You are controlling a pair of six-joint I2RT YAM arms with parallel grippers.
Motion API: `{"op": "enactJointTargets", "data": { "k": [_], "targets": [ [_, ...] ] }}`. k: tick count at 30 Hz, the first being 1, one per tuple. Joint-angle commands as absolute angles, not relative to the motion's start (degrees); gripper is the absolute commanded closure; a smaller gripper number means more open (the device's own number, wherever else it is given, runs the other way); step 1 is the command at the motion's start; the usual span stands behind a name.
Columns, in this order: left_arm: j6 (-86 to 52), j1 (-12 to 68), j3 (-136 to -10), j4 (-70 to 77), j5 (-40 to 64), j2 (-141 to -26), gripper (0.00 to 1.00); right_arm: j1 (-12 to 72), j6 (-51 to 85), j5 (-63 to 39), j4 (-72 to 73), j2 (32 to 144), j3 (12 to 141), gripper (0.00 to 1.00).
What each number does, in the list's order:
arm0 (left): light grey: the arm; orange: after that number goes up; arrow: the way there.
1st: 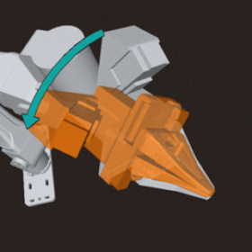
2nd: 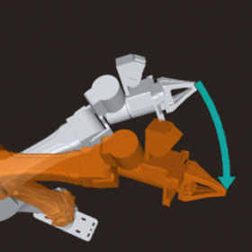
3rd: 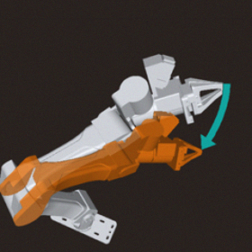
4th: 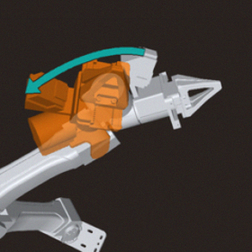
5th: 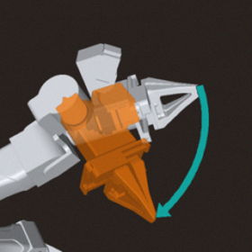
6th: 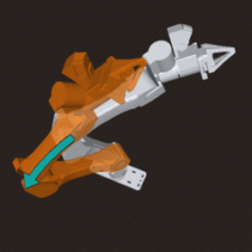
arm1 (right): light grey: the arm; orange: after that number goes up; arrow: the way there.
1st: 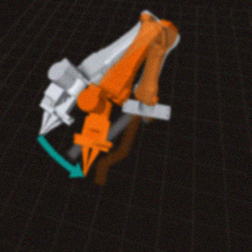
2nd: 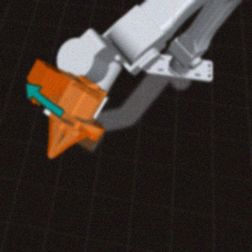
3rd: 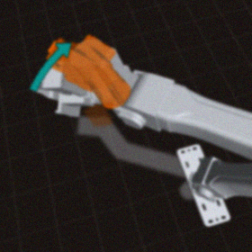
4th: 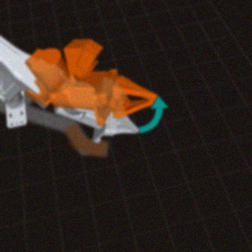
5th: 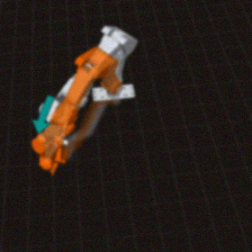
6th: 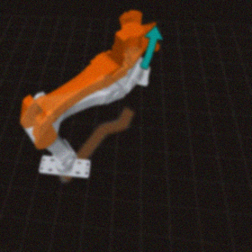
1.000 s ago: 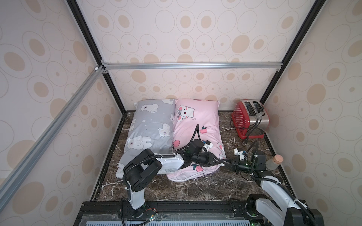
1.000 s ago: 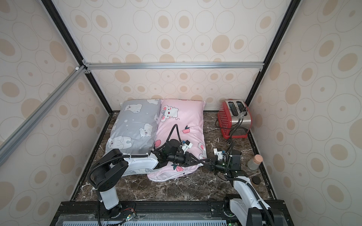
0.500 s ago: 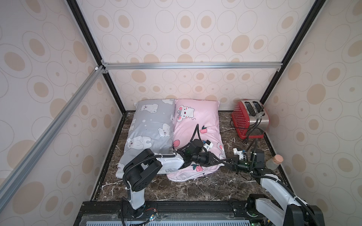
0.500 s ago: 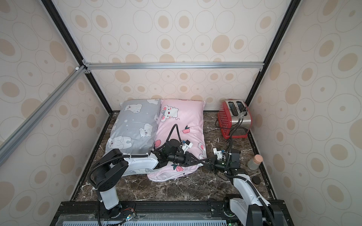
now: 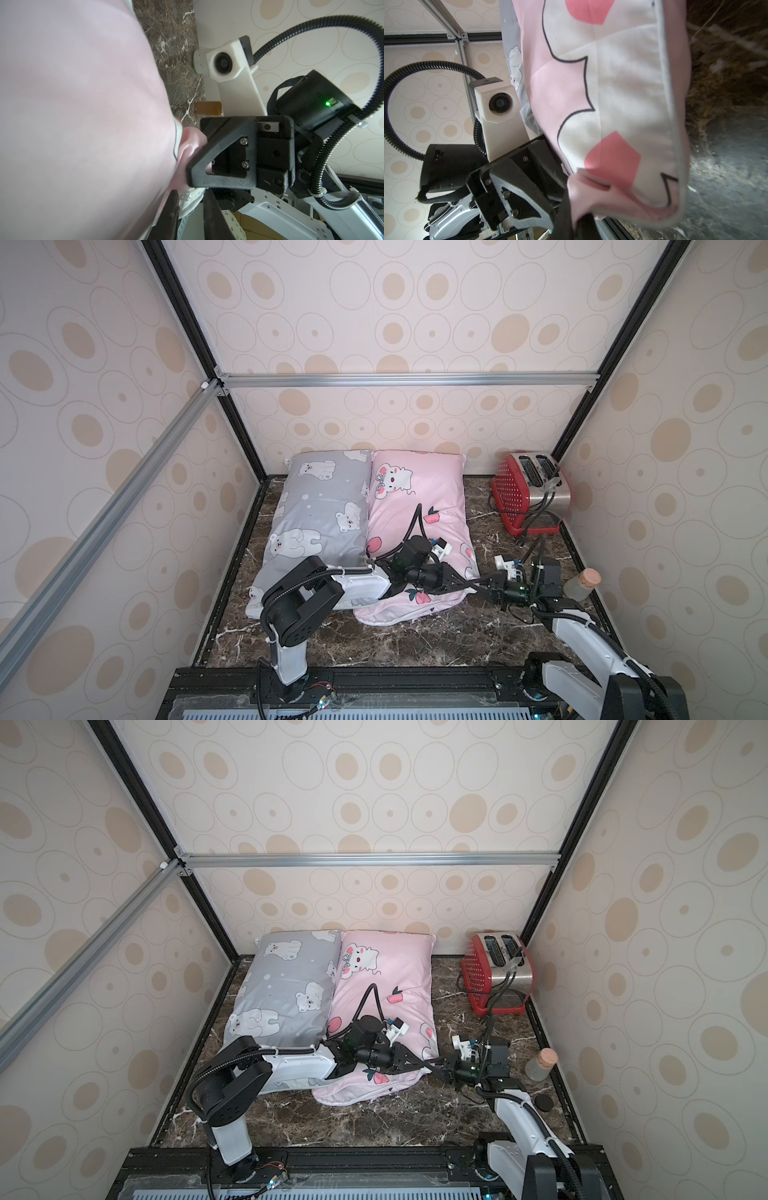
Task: Zip up pillowcases
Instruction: Zip the zipper on the pillowcase.
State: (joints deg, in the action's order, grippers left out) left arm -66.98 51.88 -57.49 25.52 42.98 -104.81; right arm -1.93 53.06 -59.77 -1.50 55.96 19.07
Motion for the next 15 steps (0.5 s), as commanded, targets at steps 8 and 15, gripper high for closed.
{"op": "enactJointTargets", "data": {
  "k": [8,15],
  "targets": [
    [-66.40,52.55,-59.41,24.69,43.24,-105.80,0.85,-1.61,53.25,-59.43,-0.73,55.28,19.45,1.00],
    [-66.36,52.76,-59.85,24.14,43.12,-106.10,0.88,-1.59,54.54,-59.50,0.00,54.43,19.42,1.00]
  ]
}}
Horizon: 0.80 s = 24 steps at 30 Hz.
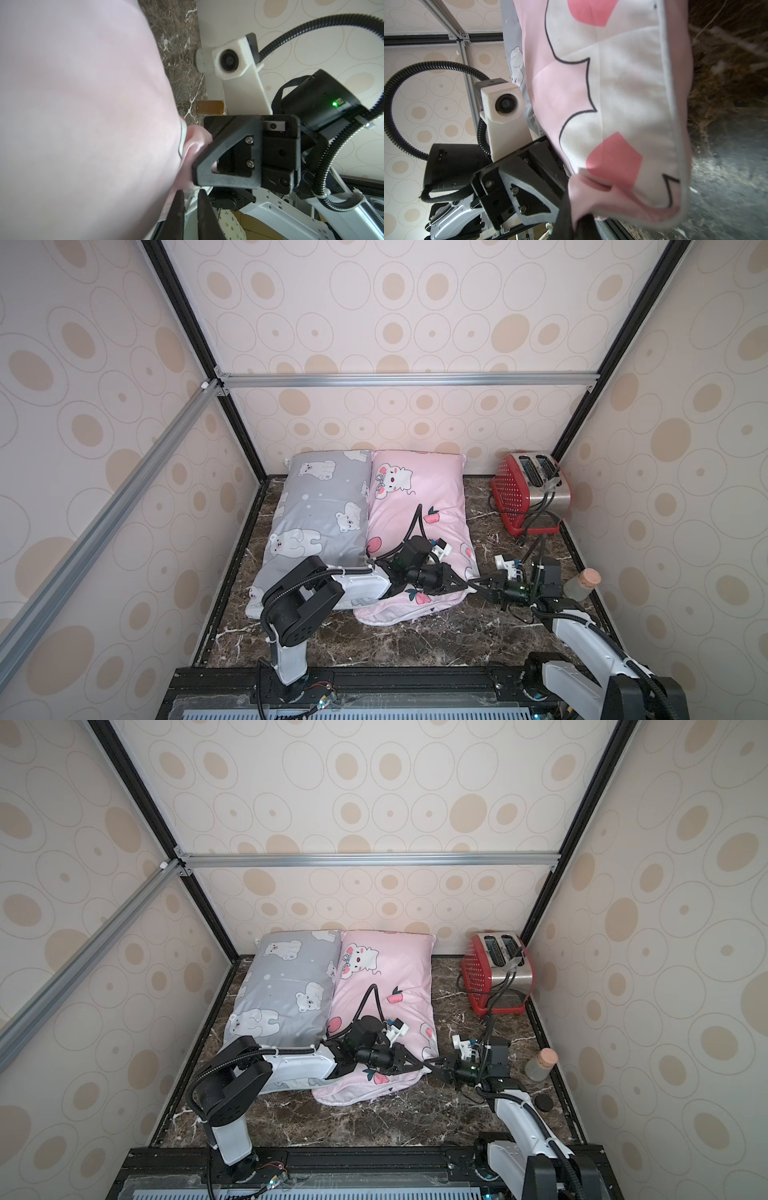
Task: Zip up pillowcases
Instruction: Zip the zipper on the pillowcase.
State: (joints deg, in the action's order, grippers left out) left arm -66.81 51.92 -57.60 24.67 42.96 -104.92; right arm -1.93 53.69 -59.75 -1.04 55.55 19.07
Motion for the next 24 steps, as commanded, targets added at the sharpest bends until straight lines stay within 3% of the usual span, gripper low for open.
{"op": "enactJointTargets", "data": {
  "k": [1,14,24],
  "targets": [
    [-66.28,52.82,-59.94,24.02,43.09,-106.04,0.89,-1.65,54.71,-59.44,0.00,54.19,19.42,1.00],
    [-65.59,53.00,-61.17,21.84,42.85,-106.65,1.00,-1.59,55.90,-59.61,1.57,53.70,18.55,1.00],
    [-62.92,53.00,-61.78,16.60,41.50,-106.85,1.00,-1.85,52.09,-58.98,-6.32,50.33,21.61,1.00]
  ]
}}
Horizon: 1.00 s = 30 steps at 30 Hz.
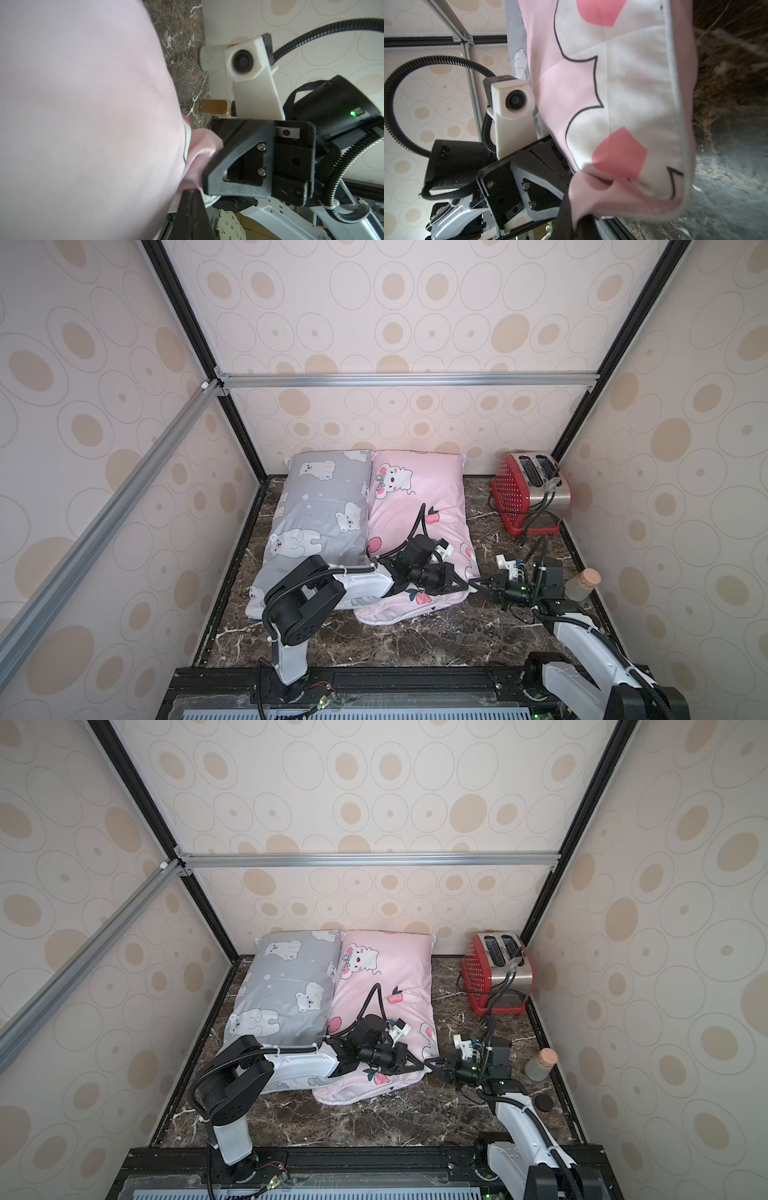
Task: Zip up pillowcases
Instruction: Zip the zipper on the pillowcase.
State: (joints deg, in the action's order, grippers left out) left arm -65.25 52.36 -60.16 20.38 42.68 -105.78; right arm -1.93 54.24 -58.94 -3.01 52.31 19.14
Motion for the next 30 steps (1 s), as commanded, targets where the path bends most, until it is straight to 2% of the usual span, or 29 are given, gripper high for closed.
{"op": "enactJointTargets", "data": {
  "k": [1,11,30],
  "targets": [
    [-62.39,53.00,-61.87,15.67,41.32,-106.83,1.00,-2.02,51.55,-58.80,-7.70,49.70,22.10,1.00],
    [-56.07,53.00,-62.85,5.57,39.56,-105.54,1.00,-2.92,48.16,-57.05,-15.71,46.11,24.94,1.00],
    [-43.16,52.82,-58.85,-17.85,24.20,-100.70,1.00,-4.11,41.67,-53.37,-25.63,44.33,32.95,1.00]
  ]
}}
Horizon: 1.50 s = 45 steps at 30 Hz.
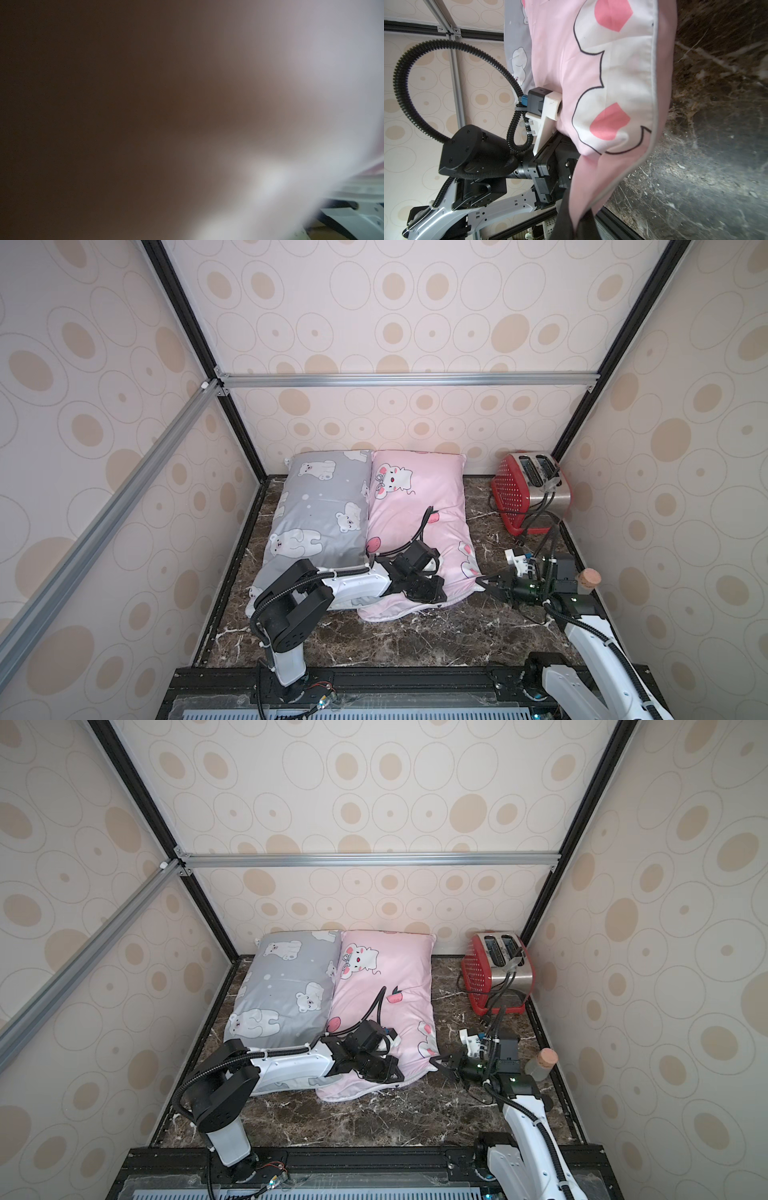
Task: Zip up pillowcases
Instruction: Zip the zipper on the pillowcase, then place the pillowcase at the center of the board.
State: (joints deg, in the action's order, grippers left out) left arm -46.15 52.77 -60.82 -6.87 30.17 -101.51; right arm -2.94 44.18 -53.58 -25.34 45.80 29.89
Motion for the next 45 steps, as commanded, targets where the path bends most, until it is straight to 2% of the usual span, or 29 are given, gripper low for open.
{"op": "enactJointTargets", "data": {
  "k": [1,10,31,39,45],
  "targets": [
    [-42.57,52.82,-58.78,-18.96,23.40,-100.51,1.00,-4.22,41.59,-53.20,-25.82,44.30,33.19,1.00],
    [-38.13,52.82,-58.55,-30.03,14.97,-97.96,1.00,-5.94,37.25,-49.33,-32.00,43.78,37.86,1.00],
    [-32.99,52.18,-55.01,-47.44,3.41,-94.48,1.00,-10.20,28.50,-40.73,-42.69,47.20,51.24,1.00],
    [-31.73,52.12,-54.68,-50.57,1.61,-93.98,1.00,-11.58,24.61,-37.73,-47.36,49.91,57.93,1.00],
    [-31.48,52.12,-55.78,-50.73,2.15,-93.48,1.00,-11.69,23.53,-38.61,-48.23,50.82,56.88,1.00]
  ]
}}
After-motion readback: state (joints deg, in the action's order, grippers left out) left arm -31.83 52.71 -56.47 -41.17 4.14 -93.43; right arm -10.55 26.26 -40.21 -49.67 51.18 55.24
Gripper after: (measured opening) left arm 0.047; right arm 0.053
